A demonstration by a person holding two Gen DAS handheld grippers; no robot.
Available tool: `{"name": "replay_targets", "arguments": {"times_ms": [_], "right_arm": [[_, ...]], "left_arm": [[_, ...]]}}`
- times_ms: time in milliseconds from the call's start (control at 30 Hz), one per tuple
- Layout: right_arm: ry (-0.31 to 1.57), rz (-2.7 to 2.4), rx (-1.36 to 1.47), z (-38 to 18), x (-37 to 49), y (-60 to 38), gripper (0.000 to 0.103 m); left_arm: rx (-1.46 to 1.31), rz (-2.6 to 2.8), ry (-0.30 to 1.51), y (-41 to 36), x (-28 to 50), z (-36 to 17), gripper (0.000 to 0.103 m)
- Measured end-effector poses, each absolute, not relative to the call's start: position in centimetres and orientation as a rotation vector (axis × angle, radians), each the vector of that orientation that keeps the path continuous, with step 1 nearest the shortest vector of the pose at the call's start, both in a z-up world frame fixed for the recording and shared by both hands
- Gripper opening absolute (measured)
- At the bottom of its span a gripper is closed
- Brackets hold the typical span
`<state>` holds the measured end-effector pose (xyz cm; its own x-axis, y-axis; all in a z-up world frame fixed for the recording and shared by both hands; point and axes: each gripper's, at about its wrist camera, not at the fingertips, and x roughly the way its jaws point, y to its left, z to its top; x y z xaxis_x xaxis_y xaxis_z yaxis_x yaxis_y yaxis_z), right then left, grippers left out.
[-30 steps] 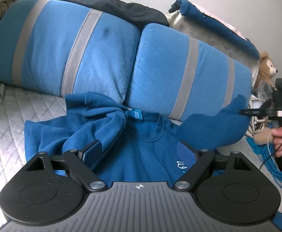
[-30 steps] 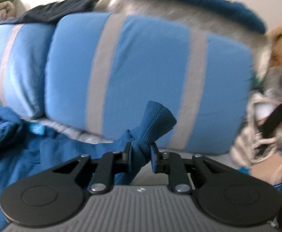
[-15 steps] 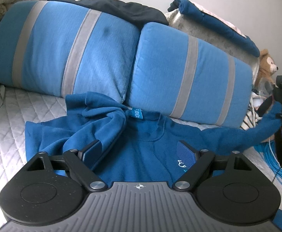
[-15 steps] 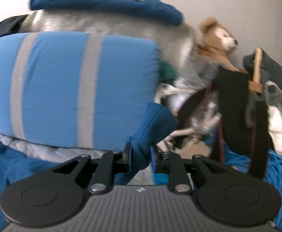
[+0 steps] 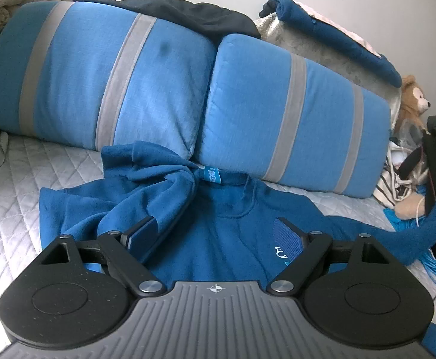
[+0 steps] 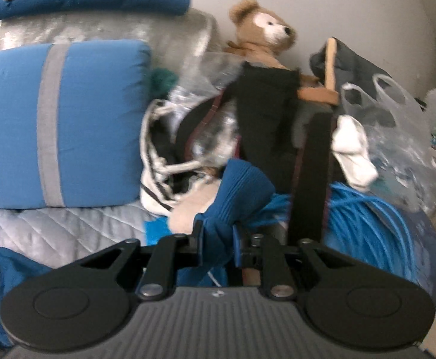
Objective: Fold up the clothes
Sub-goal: 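Pull the held sleeve outward from the body with the right tool, then open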
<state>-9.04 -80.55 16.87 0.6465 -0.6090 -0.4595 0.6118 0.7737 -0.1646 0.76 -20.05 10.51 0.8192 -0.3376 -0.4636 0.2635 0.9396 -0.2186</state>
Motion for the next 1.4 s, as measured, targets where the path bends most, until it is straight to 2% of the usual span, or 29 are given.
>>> {"name": "replay_targets", "arguments": {"times_ms": [900,1067,1133,1167,1200,1267,1300,1333,1400], "right_arm": [[0.585,-0.844,0.191,10.0,-19.3,-83.3,0.019],[0.632,-0.87,0.232,8.7,-19.7,-83.3,0.022],[0.652,-0.882,0.244,8.5,-19.8,-83.3,0.044],[0.661,-0.886,0.245,8.4,-19.9,-83.2,0.046],[0.669,-0.89,0.245,8.3,-20.0,-83.2,0.053],[0.686,-0.897,0.247,8.2,-20.1,-83.1,0.07],[0.683,-0.903,0.242,8.4,-20.3,-82.9,0.083],[0.674,-0.907,0.24,8.5,-20.6,-82.7,0.088],[0.659,-0.903,0.246,9.0,-21.0,-82.3,0.093]], "left_arm": [[-0.145,-0.32,0.529,-19.9,0.9,10.4,0.085],[-0.142,-0.318,0.531,-19.9,0.8,10.4,0.085],[-0.141,-0.318,0.533,-19.9,0.9,10.4,0.085],[-0.141,-0.318,0.534,-19.9,0.9,10.4,0.085],[-0.141,-0.317,0.535,-19.9,0.9,10.4,0.085],[-0.141,-0.317,0.534,-19.9,0.9,10.4,0.085],[-0.141,-0.317,0.535,-19.9,0.9,10.3,0.085],[-0.141,-0.316,0.536,-19.9,0.9,10.3,0.085],[-0.141,-0.316,0.537,-20.0,0.9,10.3,0.085]]}}
